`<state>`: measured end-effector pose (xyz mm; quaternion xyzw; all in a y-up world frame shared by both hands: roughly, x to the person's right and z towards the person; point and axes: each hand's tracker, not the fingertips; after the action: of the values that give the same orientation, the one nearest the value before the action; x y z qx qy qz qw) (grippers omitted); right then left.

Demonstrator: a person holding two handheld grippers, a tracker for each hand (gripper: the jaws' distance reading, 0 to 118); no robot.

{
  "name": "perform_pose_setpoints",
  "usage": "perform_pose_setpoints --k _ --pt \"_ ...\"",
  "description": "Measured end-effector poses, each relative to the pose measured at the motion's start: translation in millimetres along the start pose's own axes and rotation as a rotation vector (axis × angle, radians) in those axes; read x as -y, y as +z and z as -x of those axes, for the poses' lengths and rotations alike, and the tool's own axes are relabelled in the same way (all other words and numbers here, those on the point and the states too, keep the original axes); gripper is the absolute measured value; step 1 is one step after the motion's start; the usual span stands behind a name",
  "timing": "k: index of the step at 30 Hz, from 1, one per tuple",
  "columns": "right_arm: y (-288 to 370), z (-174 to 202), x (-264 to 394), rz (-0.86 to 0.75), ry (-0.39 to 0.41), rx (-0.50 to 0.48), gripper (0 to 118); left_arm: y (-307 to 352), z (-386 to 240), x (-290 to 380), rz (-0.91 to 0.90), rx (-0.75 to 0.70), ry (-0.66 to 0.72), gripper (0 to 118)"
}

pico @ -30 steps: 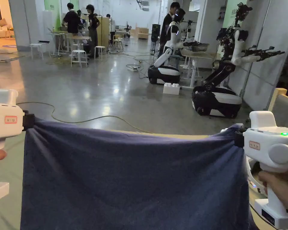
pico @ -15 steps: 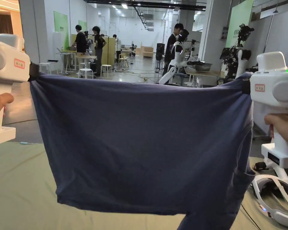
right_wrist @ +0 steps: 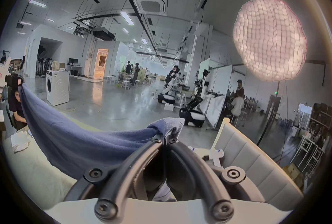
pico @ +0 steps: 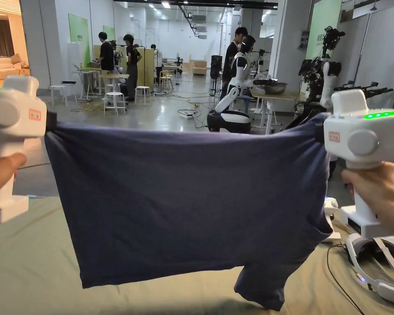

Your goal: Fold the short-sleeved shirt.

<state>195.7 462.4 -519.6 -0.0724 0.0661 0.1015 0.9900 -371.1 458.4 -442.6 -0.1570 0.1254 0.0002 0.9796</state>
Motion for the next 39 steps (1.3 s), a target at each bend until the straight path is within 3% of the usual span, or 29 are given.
perform_pose_setpoints --k 9,23,29,34,39 --pt "53 17 143 0.139 0.007 -0.028 1 23 7 156 0.158 0.079 0.064 4" --pt "223 19 265 0.311 0.013 -0.068 1 179 23 292 0.232 0.129 0.121 4" --pt "268 31 333 0.486 0.071 -0.072 1 212 13 365 0.423 0.119 0.028 4" --pt "282 41 389 0.642 0.080 -0.098 1 217 21 437 0.589 0.128 0.085 4" --pt "281 48 429 0.761 0.108 -0.108 1 217 12 474 0.710 0.124 0.046 4"
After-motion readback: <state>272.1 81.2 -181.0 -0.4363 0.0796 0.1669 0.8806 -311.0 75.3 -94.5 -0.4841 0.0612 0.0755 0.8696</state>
